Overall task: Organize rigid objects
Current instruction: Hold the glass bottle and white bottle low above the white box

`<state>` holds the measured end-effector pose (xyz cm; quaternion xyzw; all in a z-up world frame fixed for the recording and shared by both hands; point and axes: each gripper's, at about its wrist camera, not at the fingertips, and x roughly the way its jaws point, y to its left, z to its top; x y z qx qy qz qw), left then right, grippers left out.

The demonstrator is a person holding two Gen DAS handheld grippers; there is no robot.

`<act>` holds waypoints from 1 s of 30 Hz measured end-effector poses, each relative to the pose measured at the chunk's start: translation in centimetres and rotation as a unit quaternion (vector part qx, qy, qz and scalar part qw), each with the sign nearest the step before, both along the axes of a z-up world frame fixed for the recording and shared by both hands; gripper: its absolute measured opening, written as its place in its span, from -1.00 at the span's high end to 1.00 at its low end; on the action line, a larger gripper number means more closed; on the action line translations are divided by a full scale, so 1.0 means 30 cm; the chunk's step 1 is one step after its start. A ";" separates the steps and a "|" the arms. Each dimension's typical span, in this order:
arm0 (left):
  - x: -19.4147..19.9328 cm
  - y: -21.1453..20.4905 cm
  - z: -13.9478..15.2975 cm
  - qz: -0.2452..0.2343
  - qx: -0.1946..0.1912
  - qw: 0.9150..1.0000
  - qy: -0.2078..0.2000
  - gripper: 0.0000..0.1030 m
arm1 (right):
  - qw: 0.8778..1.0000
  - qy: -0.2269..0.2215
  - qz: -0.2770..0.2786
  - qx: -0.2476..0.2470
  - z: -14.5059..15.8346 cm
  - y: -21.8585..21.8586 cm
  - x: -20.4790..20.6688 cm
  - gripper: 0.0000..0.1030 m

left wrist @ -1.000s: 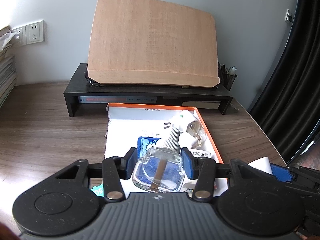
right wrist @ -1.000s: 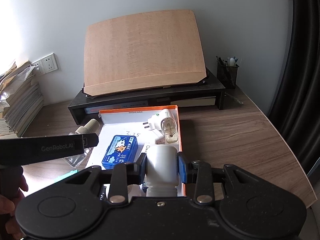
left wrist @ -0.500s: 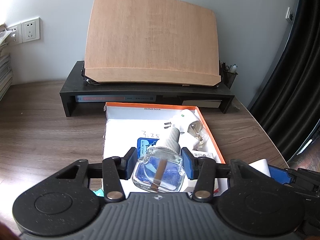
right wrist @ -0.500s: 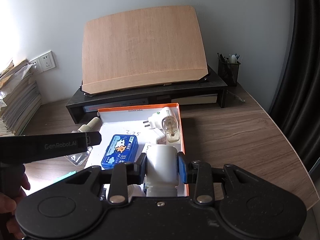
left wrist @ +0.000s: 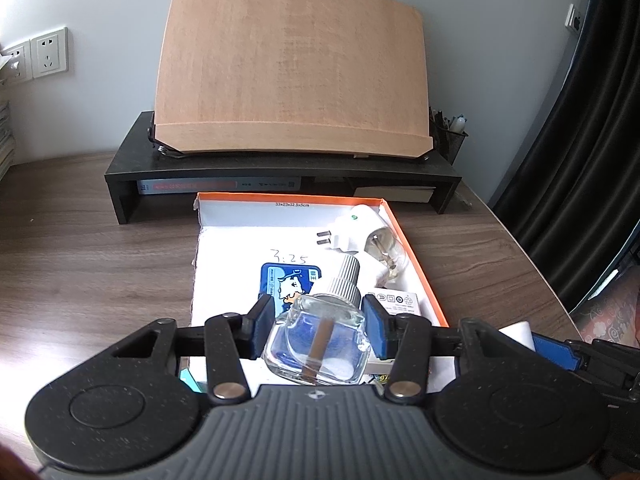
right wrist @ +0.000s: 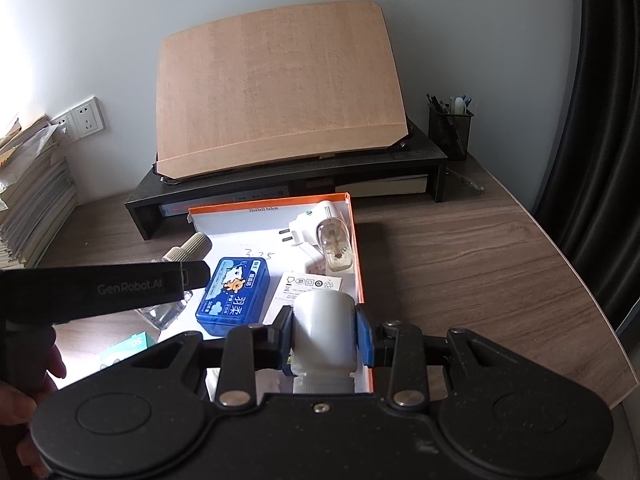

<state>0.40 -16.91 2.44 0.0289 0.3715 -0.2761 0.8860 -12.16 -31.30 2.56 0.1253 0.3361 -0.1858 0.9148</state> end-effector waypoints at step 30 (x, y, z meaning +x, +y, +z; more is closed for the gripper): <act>0.011 -0.023 -0.031 -0.002 0.010 1.000 0.011 0.07 | 1.000 0.021 0.007 0.014 -0.033 -0.022 0.005 0.22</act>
